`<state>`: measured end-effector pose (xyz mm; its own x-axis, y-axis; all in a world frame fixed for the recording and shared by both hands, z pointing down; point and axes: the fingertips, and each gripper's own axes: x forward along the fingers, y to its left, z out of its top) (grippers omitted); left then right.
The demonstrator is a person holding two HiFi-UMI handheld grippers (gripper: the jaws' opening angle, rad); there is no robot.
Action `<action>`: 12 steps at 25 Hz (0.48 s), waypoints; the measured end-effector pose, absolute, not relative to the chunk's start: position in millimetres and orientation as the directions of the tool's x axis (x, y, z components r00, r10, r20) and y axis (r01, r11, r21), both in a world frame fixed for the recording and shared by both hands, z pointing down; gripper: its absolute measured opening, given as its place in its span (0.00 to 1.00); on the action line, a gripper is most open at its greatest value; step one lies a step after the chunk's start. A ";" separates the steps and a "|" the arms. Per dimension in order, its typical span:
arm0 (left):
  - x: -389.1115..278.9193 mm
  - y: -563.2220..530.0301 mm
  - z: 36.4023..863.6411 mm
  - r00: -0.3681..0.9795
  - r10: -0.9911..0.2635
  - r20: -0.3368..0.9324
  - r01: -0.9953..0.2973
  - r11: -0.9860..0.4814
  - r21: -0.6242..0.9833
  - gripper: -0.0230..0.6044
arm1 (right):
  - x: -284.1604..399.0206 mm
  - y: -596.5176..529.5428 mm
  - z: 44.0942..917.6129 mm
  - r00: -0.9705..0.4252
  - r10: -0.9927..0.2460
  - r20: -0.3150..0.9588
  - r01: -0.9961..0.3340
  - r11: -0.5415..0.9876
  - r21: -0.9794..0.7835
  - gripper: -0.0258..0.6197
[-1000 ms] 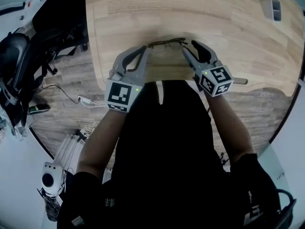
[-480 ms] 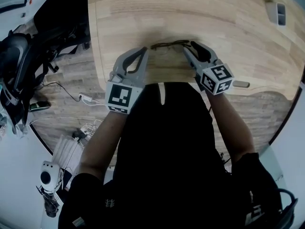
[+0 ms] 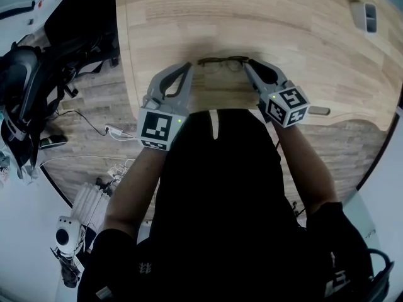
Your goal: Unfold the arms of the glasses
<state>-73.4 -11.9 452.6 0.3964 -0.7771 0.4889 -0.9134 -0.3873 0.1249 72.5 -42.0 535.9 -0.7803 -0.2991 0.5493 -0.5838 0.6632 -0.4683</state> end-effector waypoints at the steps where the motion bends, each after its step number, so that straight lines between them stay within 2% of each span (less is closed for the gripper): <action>1: -73.2 -11.4 452.5 0.397 -0.776 0.489 -0.913 -0.388 0.126 0.05 | 72.4 -41.5 534.1 -0.781 -0.300 0.548 -0.584 0.664 -0.468 0.12; 12: -65.4 -1.9 449.6 0.423 -0.761 0.492 -0.898 -0.427 0.111 0.05 | 61.2 -35.7 493.3 -0.811 -0.318 0.491 -0.549 0.704 -0.452 0.10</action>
<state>-65.4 -1.9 449.6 0.4225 -0.7613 0.4918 -0.8976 -0.4267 0.1107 61.2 -35.7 493.3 -0.8114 -0.3178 0.4906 -0.5486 0.7037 -0.4515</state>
